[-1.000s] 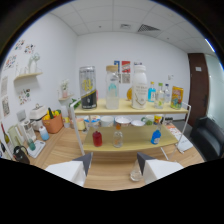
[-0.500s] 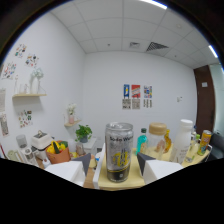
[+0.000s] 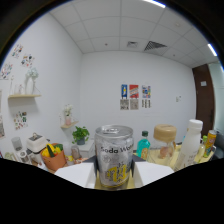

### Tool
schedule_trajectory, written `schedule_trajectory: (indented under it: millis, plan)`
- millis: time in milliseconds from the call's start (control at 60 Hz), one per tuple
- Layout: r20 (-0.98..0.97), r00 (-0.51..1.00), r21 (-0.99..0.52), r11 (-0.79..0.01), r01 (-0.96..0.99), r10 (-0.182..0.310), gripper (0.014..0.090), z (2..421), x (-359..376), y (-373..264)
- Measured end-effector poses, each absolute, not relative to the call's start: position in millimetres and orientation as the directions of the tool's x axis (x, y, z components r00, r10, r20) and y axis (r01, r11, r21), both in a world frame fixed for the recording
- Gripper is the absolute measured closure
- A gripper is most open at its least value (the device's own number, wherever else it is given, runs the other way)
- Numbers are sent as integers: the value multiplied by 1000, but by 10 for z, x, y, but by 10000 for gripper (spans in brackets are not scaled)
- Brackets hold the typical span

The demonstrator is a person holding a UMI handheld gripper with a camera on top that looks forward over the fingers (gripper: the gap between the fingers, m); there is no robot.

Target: Make me a cup of Mojito.

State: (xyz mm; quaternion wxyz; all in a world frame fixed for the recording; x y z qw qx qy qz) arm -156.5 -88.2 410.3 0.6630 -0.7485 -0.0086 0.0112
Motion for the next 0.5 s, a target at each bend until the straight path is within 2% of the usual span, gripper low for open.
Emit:
schedule_trajectory:
  millis: [250,350,500]
  plan:
    - [-31,998,-991,-134,-23,54,539,4141,-1580,-1020]
    - [-15,998,-995,-97,-8,68,538,4269,-1561,-1278]
    - [-24,997,-996,-88,-17,76,538,4262,-1430,-1743]
